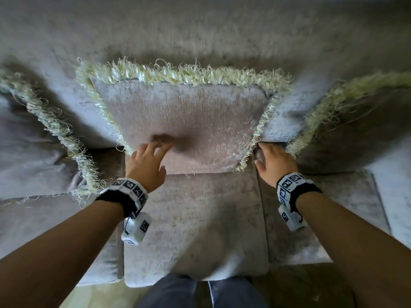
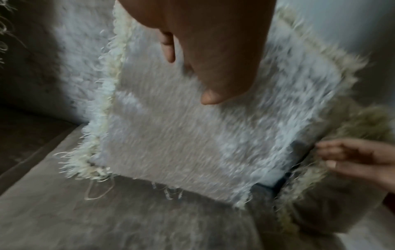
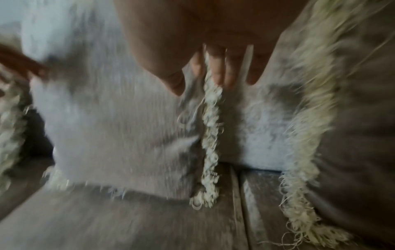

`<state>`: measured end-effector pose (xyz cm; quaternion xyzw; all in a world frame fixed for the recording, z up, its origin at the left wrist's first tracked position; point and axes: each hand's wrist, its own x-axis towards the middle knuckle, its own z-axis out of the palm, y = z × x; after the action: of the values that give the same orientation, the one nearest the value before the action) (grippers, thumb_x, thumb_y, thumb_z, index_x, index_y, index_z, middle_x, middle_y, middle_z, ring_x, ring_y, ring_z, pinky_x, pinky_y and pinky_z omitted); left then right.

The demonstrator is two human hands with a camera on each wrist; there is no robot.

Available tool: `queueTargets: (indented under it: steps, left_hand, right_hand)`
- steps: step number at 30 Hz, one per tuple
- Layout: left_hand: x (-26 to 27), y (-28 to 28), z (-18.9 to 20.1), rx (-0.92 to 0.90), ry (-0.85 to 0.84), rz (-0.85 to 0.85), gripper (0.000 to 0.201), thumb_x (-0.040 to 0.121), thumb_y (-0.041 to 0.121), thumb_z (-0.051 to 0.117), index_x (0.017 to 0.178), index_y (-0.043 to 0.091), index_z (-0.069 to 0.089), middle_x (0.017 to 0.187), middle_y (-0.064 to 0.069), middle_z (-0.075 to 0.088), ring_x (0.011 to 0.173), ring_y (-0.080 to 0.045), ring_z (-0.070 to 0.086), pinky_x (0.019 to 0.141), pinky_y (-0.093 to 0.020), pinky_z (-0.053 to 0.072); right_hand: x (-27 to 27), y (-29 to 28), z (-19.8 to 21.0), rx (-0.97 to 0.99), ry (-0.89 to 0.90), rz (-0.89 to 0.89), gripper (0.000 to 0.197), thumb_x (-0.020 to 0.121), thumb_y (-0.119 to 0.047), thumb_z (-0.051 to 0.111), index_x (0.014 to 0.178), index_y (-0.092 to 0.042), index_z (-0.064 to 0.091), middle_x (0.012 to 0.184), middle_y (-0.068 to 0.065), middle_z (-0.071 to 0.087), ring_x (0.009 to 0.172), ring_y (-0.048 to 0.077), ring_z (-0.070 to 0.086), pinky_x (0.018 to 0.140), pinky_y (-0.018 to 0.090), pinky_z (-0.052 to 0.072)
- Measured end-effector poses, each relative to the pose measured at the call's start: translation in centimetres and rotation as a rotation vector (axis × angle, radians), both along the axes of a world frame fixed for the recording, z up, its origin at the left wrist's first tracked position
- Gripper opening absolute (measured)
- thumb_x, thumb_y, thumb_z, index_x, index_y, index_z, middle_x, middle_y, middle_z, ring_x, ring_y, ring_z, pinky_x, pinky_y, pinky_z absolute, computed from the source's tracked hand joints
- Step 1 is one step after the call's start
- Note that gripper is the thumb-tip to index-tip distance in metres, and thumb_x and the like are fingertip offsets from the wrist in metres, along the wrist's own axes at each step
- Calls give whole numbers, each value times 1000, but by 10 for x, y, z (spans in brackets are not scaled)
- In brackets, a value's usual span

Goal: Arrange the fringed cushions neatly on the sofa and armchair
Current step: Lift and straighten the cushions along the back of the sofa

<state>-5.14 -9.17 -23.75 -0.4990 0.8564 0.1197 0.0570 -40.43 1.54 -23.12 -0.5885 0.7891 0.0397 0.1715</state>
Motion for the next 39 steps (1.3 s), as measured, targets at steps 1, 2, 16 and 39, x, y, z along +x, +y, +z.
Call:
queueTargets:
  steps: [1, 2, 16, 39]
  left_hand:
    - [-7, -1, 13, 55, 45, 13, 58, 82, 26, 63, 138, 27, 46, 130, -6, 54, 112, -31, 50, 90, -49, 47]
    - [-15, -2, 25, 121, 97, 23, 48, 86, 27, 60, 133, 26, 52, 124, -3, 57, 109, -28, 54, 90, -46, 48]
    - [-163, 103, 129, 384, 246, -64, 43, 93, 35, 55, 135, 27, 46, 116, -3, 56, 97, -21, 59, 89, -36, 47]
    - [-411, 236, 74, 442, 279, 86, 74, 91, 29, 61, 151, 38, 17, 123, -11, 40, 89, -19, 51, 101, -37, 44]
  right_hand:
    - [-4, 0, 15, -7, -35, -29, 54, 93, -35, 52, 142, -17, 40, 139, 11, 51, 124, 31, 49, 99, 45, 43]
    - [-7, 2, 31, -9, -71, -78, 49, 93, -34, 52, 139, -17, 44, 136, 10, 53, 122, 30, 50, 99, 44, 43]
    - [-100, 94, 170, -110, -299, -377, 21, 89, -30, 55, 110, -27, 58, 109, -2, 59, 98, 23, 60, 90, 40, 51]
    - [-372, 217, 148, 9, -180, -247, 49, 92, -39, 56, 139, -32, 43, 143, 5, 43, 127, 29, 45, 102, 46, 43]
